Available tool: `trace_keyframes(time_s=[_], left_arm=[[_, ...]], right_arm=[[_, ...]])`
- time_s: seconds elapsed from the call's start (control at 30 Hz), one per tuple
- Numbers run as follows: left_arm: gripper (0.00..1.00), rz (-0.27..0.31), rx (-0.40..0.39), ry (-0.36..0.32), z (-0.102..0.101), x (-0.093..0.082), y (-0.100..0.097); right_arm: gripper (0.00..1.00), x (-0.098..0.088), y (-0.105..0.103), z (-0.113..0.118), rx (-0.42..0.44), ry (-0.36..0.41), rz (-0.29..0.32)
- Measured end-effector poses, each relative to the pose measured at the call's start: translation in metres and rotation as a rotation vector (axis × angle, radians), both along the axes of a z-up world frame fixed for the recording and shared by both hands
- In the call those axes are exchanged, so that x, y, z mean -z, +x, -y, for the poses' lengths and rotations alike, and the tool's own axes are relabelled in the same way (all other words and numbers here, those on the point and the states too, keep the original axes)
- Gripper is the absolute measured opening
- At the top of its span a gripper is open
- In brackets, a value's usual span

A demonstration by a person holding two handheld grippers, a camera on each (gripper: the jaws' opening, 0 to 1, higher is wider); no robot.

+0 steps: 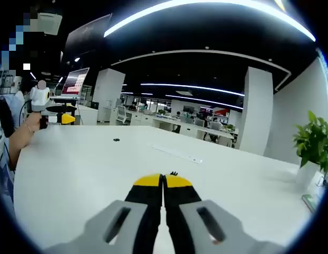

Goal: Snap the two parts of the plastic buckle together until the buckle closes and remains connected.

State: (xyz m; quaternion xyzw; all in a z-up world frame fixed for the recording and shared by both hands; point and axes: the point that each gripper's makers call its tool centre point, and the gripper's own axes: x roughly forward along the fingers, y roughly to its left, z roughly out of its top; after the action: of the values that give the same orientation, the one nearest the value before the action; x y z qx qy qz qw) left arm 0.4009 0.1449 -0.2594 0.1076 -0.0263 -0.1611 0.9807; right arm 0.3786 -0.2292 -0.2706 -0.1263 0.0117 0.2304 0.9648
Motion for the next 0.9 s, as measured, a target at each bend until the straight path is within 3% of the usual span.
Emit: trace_keyframes(time_s=[0.2, 0.5, 0.9], left_arm=[[0.60, -0.004, -0.003, 0.004, 0.001, 0.001, 0.001], [0.60, -0.016, -0.009, 0.018, 0.001, 0.006, 0.004], [0.59, -0.017, -0.019, 0.035, 0.000, 0.009, 0.004]], right_arm=[[0.00, 0.000, -0.001, -0.004, -0.018, -0.004, 0.002], [0.00, 0.016, 0.005, 0.007, 0.039, -0.121, -0.032], [0.00, 0.020, 0.004, 0.009, 0.041, -0.147, -0.040]])
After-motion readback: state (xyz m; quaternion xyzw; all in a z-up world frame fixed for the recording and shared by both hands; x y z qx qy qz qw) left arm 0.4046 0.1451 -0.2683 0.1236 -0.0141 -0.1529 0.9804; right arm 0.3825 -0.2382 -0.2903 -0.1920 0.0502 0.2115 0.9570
